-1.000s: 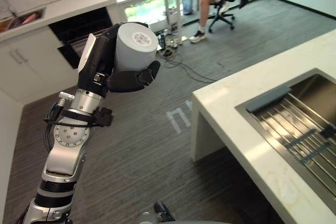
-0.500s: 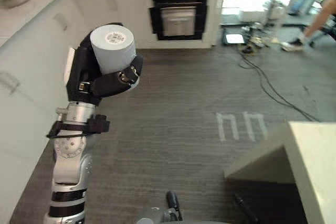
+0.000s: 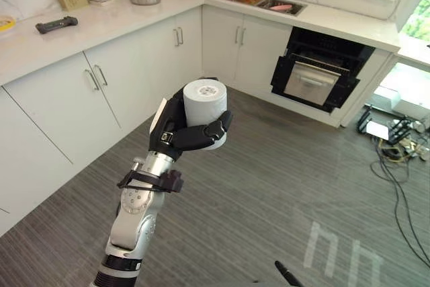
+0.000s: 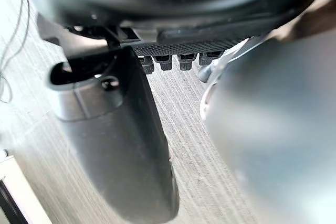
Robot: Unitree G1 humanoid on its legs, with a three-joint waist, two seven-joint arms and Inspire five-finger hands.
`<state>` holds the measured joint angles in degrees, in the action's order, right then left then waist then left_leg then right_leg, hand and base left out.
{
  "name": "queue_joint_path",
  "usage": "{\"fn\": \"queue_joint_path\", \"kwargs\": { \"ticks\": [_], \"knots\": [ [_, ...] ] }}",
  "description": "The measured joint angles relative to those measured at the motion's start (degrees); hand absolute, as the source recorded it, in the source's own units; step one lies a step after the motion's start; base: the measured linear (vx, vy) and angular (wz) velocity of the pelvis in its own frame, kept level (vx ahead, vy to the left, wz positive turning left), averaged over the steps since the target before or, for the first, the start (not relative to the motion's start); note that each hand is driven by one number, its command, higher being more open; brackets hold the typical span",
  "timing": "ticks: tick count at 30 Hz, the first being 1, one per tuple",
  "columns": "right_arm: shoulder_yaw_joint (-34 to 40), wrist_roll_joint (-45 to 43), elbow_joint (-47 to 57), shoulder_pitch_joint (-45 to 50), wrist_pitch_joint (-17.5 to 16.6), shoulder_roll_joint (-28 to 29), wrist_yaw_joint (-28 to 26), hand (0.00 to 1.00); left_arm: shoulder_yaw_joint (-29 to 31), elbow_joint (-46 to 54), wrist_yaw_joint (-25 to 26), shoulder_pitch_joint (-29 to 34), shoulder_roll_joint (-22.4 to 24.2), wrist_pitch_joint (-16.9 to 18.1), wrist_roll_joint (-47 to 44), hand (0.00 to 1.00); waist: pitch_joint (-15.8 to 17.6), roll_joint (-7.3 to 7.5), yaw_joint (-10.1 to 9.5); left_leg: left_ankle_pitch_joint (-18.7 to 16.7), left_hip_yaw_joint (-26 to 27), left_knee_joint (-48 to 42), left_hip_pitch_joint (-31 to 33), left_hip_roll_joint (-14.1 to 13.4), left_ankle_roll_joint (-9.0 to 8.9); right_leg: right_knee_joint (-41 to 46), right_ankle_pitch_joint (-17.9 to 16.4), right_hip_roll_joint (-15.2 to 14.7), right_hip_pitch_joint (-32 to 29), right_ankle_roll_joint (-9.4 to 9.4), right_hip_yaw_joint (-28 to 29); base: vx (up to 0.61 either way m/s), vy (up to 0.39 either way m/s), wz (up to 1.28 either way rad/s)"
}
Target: Walk over to the sink, pick up the cup, carry it to the dishwasher, place the cup inside the dishwasher, then close the dishwasher door
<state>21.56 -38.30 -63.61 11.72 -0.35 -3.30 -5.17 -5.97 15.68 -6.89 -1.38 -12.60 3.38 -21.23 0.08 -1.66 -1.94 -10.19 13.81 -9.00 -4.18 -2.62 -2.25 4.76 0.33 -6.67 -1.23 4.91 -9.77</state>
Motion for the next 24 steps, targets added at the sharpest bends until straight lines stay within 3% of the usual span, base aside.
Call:
{"fn": "queue_joint_path", "kwargs": {
  "ticks": [1,4,11,16,19,20,21,24],
  "knots": [
    [-0.08,-0.09,-0.01,-0.36,0.14,-0.63,-0.29,1.00,0.00,-0.58,-0.26,0.00,0.38,-0.04,-0.13,0.00,-0.33,-0.81,0.25,0.19,1.01,0.84,-1.00,-0.98,-0.52,-0.24,-0.45,1.12,0.52,-0.86,0.22,0.19,-0.208,-0.25],
    [-0.44,-2.26,0.01,-1.09,-0.03,-1.14,-3.52,1.00,0.00,-2.11,-1.21,-0.10,0.41,0.01,-0.19,0.00,-0.47,-0.82,1.58,1.40,2.21,2.40,-3.72,-1.95,-2.45,-0.84,-1.01,2.42,2.46,-1.76,1.19,0.14,-0.165,-0.21],
    [-0.77,-2.61,-0.68,-1.10,-0.26,-0.82,-7.51,1.00,1.72,-5.43,-0.44,-0.19,0.41,0.78,0.02,0.00,-0.55,-0.57,2.10,1.45,3.96,3.54,-4.65,-1.95,-2.41,-1.76,-0.93,3.02,2.43,-1.79,2.90,0.00,-0.032,-0.12],
    [-2.30,-1.19,-1.34,-1.10,-0.56,-1.23,-8.10,1.00,2.17,-7.54,4.10,-0.19,0.42,2.22,2.49,0.00,-0.52,-0.48,2.17,1.66,4.00,4.98,-5.23,-2.10,-2.08,-2.77,0.28,3.52,2.66,-2.01,2.89,-0.08,-0.012,-0.01],
    [-2.42,0.19,-1.87,-1.95,-0.51,-1.25,-8.20,1.00,2.14,-10.29,7.92,0.00,0.45,2.63,4.37,0.00,-0.28,-0.37,2.35,2.39,3.99,6.38,-5.31,-2.28,-0.94,-5.18,2.32,4.10,3.26,-2.37,2.77,-0.11,-0.030,0.00],
    [-2.93,0.45,-1.87,-2.20,-0.39,-1.37,-8.21,1.00,2.13,-11.88,9.84,0.20,0.46,2.71,5.69,0.00,0.18,-0.26,2.56,2.92,3.99,6.69,-5.30,-2.24,-0.67,-6.12,3.23,4.14,3.58,-2.45,2.66,-0.10,-0.028,0.01],
    [-7.26,4.20,-1.09,-3.00,1.34,-3.32,-9.40,1.00,-0.81,-13.62,16.55,2.43,0.44,2.71,15.70,0.00,3.13,-0.71,2.95,5.79,3.26,9.61,-5.46,-2.33,-1.16,-9.62,5.71,4.78,4.53,-2.99,1.41,-0.07,-0.021,0.00],
    [-7.25,4.19,-1.08,-3.00,1.34,-3.30,-9.41,1.00,-0.81,-13.62,16.54,2.46,0.45,2.71,15.70,0.00,3.16,-0.67,2.93,5.79,3.26,9.62,-5.46,-2.33,-1.15,-9.62,5.71,4.77,4.54,-2.99,1.38,0.00,0.000,0.00]
  ]
}}
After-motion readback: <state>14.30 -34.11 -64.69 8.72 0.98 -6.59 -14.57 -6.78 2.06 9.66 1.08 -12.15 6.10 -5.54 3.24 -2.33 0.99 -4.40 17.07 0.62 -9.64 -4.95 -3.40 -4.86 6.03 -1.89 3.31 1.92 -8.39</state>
